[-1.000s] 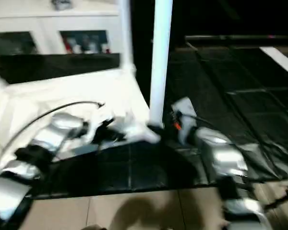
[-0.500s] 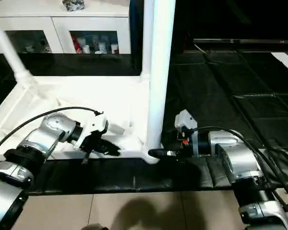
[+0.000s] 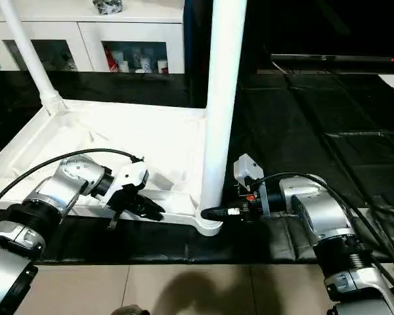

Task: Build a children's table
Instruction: Rotate leg to tighten

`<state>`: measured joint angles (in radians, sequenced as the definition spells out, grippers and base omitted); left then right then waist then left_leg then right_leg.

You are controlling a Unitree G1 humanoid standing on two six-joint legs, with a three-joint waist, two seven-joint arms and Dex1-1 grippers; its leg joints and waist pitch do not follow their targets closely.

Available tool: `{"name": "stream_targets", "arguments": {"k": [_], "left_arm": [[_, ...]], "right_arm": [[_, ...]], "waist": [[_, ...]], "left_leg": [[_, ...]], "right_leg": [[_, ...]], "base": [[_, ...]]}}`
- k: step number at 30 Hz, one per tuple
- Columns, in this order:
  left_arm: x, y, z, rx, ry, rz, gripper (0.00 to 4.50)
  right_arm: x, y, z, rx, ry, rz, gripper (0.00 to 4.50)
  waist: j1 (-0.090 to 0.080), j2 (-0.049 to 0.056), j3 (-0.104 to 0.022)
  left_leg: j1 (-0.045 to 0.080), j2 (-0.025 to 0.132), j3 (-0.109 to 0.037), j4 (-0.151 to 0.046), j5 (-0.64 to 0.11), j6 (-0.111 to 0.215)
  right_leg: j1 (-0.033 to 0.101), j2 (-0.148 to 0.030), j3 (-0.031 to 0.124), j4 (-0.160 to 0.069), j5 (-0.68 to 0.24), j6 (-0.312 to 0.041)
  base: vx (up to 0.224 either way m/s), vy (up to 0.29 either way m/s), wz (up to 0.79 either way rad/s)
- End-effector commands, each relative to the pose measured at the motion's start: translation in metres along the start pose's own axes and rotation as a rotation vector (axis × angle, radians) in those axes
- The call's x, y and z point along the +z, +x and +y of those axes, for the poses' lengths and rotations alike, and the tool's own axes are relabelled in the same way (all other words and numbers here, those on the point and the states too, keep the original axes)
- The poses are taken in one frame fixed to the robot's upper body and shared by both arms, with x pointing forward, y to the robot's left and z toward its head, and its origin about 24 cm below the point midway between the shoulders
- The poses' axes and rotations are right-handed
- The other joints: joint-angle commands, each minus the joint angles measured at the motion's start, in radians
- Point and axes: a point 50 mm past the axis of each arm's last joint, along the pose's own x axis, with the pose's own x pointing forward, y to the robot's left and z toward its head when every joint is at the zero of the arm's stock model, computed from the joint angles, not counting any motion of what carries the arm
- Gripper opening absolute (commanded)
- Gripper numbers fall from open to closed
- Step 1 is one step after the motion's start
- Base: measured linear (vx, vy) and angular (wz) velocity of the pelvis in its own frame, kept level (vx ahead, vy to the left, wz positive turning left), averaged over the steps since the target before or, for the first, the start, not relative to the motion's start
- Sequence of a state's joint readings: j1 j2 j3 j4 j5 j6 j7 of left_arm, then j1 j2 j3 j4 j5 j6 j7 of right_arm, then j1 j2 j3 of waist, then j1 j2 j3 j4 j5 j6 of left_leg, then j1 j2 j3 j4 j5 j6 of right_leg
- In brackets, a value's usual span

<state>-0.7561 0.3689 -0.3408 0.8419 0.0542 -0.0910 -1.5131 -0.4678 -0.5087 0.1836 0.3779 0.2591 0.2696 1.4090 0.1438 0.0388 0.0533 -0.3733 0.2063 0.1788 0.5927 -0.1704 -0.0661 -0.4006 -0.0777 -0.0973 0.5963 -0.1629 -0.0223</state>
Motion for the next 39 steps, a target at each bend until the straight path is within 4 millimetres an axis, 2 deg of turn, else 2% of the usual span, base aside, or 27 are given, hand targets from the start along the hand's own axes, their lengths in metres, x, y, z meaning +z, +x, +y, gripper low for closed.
{"name": "stream_targets", "arguments": {"k": [1,4,8,10,11,12,14,15,16,17,18,19,20,21,23,26,28,29,30,31,32,33,34,37,39], "left_arm": [[0.008,-0.001,0.001,-0.029,0.045,0.022,0.00],[0.007,-0.001,0.002,-0.016,0.035,0.015,0.00],[0.007,-0.001,0.003,0.006,0.022,-0.006,0.00],[0.011,-0.001,0.006,0.056,-0.018,-0.056,0.00],[0.013,-0.001,0.009,0.091,-0.042,-0.077,0.00],[0.013,-0.001,0.009,0.091,-0.042,-0.077,0.00],[0.015,0.001,0.013,0.142,-0.082,-0.091,0.00],[0.017,0.002,0.016,0.176,-0.105,-0.101,0.00],[0.017,0.003,0.016,0.184,-0.110,-0.104,0.00],[0.018,0.004,0.018,0.200,-0.120,-0.109,0.00],[0.022,0.009,0.024,0.283,-0.158,-0.116,0.00],[0.022,0.009,0.024,0.283,-0.158,-0.116,0.00],[0.023,0.010,0.026,0.307,-0.175,-0.119,0.00],[0.025,0.012,0.029,0.348,-0.191,-0.122,0.00],[0.030,0.014,0.035,0.425,-0.236,-0.136,0.00],[0.037,0.014,0.041,0.506,-0.274,-0.161,0.00],[0.043,0.015,0.047,0.579,-0.307,-0.187,0.00],[0.044,0.015,0.048,0.592,-0.313,-0.192,0.00],[0.046,0.016,0.048,0.596,-0.314,-0.196,0.00],[0.047,0.017,0.048,0.599,-0.313,-0.199,0.00],[0.048,0.017,0.048,0.601,-0.311,-0.204,0.00],[0.048,0.017,0.048,0.601,-0.311,-0.204,0.00],[0.048,0.017,0.047,0.601,-0.306,-0.205,0.00],[0.048,0.017,0.046,0.593,-0.294,-0.204,0.00],[0.042,0.016,0.042,0.570,-0.282,-0.187,0.00]], "right_arm": [[-0.001,0.002,0.003,0.064,0.008,0.004,2.04],[-0.002,0.002,0.005,0.074,0.014,-0.001,2.02],[-0.001,0.005,0.008,0.059,0.025,-0.032,2.01],[-0.003,0.016,0.010,-0.029,0.089,-0.071,2.01],[-0.004,0.025,0.008,-0.108,0.118,-0.089,2.01],[-0.004,0.025,0.008,-0.108,0.118,-0.089,2.00],[-0.004,0.036,0.006,-0.201,0.153,-0.119,2.00],[-0.004,0.043,0.003,-0.264,0.167,-0.119,2.00],[-0.004,0.044,0.002,-0.278,0.170,-0.118,2.00],[-0.004,0.047,0.001,-0.306,0.176,-0.117,2.00],[-0.004,0.061,-0.007,-0.437,0.221,-0.106,2.00],[-0.004,0.061,-0.007,-0.437,0.221,-0.106,2.00],[-0.004,0.065,-0.009,-0.479,0.238,-0.103,2.00],[-0.002,0.071,-0.012,-0.524,0.257,-0.104,2.00],[0.003,0.081,-0.018,-0.612,0.281,-0.100,1.99],[0.010,0.092,-0.023,-0.675,0.305,-0.111,1.98],[0.018,0.102,-0.027,-0.719,0.317,-0.124,1.98],[0.020,0.104,-0.027,-0.730,0.318,-0.126,1.97],[0.020,0.106,-0.027,-0.730,0.320,-0.123,1.97],[0.022,0.108,-0.027,-0.728,0.304,-0.116,1.97],[0.023,0.109,-0.027,-0.719,0.280,-0.113,1.97],[0.023,0.109,-0.027,-0.719,0.280,-0.113,1.97],[0.024,0.110,-0.026,-0.709,0.268,-0.127,2.51],[0.026,0.109,-0.026,-0.701,0.252,-0.153,2.64],[0.029,0.104,-0.025,-0.681,0.227,-0.205,2.98]], "waist": [[-0.007,-0.016,-0.078],[-0.007,-0.020,-0.077],[-0.006,-0.019,-0.077],[-0.005,-0.017,-0.075],[-0.008,-0.017,-0.076],[-0.008,-0.017,-0.076],[-0.018,-0.017,-0.069],[-0.019,-0.013,-0.067],[-0.024,-0.014,-0.066],[-0.040,-0.017,-0.065],[-0.050,-0.013,-0.063],[-0.050,-0.013,-0.063],[-0.063,-0.014,-0.064],[-0.071,-0.015,-0.065],[-0.082,-0.016,-0.066],[-0.088,-0.013,-0.067],[-0.089,-0.011,-0.069],[-0.090,-0.023,-0.071],[-0.086,-0.015,-0.072],[-0.087,-0.016,-0.072],[-0.085,-0.024,-0.074],[-0.083,-0.022,-0.074],[-0.081,-0.023,-0.073],[-0.081,-0.022,-0.074],[-0.081,-0.020,-0.073]], "left_leg": [[0.015,0.031,-0.005,-0.059,-0.169,0.070],[0.015,0.031,-0.004,-0.059,-0.171,0.073],[0.016,0.031,-0.005,-0.060,-0.167,0.072],[0.017,0.032,-0.005,-0.061,-0.161,0.074],[0.014,0.032,-0.007,-0.063,-0.163,0.064],[0.014,0.032,-0.007,-0.063,-0.163,0.064],[0.017,0.026,-0.007,-0.067,-0.216,0.032],[0.020,0.026,-0.008,-0.068,-0.228,0.025],[0.019,0.025,-0.009,-0.070,-0.237,0.017],[0.020,0.021,-0.012,-0.072,-0.257,0.004],[0.019,0.021,-0.013,-0.073,-0.259,-0.001],[0.019,0.021,-0.013,-0.073,-0.259,-0.001],[0.018,0.018,-0.015,-0.073,-0.268,-0.011],[0.013,0.016,-0.018,-0.074,-0.262,-0.014],[0.022,0.013,-0.014,-0.068,-0.264,-0.005],[0.018,0.014,-0.012,-0.068,-0.244,0.010],[0.020,0.015,-0.012,-0.068,-0.234,0.009],[0.018,0.016,-0.011,-0.068,-0.226,0.011],[0.019,0.017,-0.012,-0.068,-0.206,0.015],[0.016,0.017,-0.010,-0.067,-0.194,0.021],[0.014,0.015,-0.008,-0.066,-0.180,0.031],[0.015,0.015,-0.008,-0.066,-0.175,0.035],[0.013,0.015,-0.007,-0.066,-0.164,0.042],[0.011,0.016,-0.008,-0.066,-0.152,0.049],[0.012,0.017,-0.008,-0.066,-0.156,0.048]], "right_leg": [[0.053,-0.073,0.050,-0.068,-0.263,-0.190],[0.052,-0.073,0.050,-0.069,-0.269,-0.189],[0.052,-0.073,0.050,-0.069,-0.275,-0.185],[0.050,-0.072,0.053,-0.068,-0.268,-0.184],[0.051,-0.073,0.051,-0.068,-0.278,-0.181],[0.051,-0.073,0.051,-0.068,-0.278,-0.181],[0.049,-0.074,0.049,-0.081,-0.386,-0.149],[0.046,-0.074,0.048,-0.084,-0.407,-0.144],[0.046,-0.074,0.048,-0.086,-0.424,-0.138],[0.048,-0.075,0.045,-0.092,-0.464,-0.121],[0.047,-0.073,0.046,-0.093,-0.469,-0.116],[0.047,-0.073,0.046,-0.093,-0.469,-0.116],[0.047,-0.072,0.043,-0.092,-0.475,-0.118],[0.053,-0.072,0.041,-0.091,-0.478,-0.111],[0.044,-0.072,0.045,-0.097,-0.467,-0.120],[0.046,-0.069,0.047,-0.093,-0.416,-0.133],[0.046,-0.068,0.048,-0.089,-0.376,-0.149],[0.048,-0.067,0.049,-0.086,-0.358,-0.155],[0.049,-0.068,0.050,-0.080,-0.321,-0.167],[0.051,-0.067,0.052,-0.077,-0.282,-0.175],[0.055,-0.067,0.052,-0.075,-0.253,-0.180],[0.055,-0.069,0.053,-0.074,-0.250,-0.182],[0.057,-0.071,0.053,-0.074,-0.247,-0.180],[0.058,-0.071,0.053,-0.073,-0.239,-0.181],[0.058,-0.071,0.052,-0.074,-0.245,-0.180]], "base": [[0.000,0.000,0.00],[0.000,0.000,0.00],[0.000,0.000,0.00],[0.000,0.000,0.00],[0.000,0.000,0.00],[0.000,0.000,0.00],[0.000,0.000,0.00],[0.000,0.000,0.00],[0.000,0.000,0.00],[0.000,0.000,0.00],[0.000,0.000,0.00],[0.000,0.000,0.00],[0.000,0.000,0.00],[0.000,0.000,0.00],[0.000,0.000,0.00],[0.000,0.000,0.00],[0.000,0.000,0.00],[0.000,0.000,0.00],[0.000,0.000,0.00],[0.000,0.000,0.00],[0.000,0.000,0.00],[0.000,0.000,0.00],[0.000,0.000,0.00],[0.000,0.000,0.00],[0.000,0.000,0.00]]}}
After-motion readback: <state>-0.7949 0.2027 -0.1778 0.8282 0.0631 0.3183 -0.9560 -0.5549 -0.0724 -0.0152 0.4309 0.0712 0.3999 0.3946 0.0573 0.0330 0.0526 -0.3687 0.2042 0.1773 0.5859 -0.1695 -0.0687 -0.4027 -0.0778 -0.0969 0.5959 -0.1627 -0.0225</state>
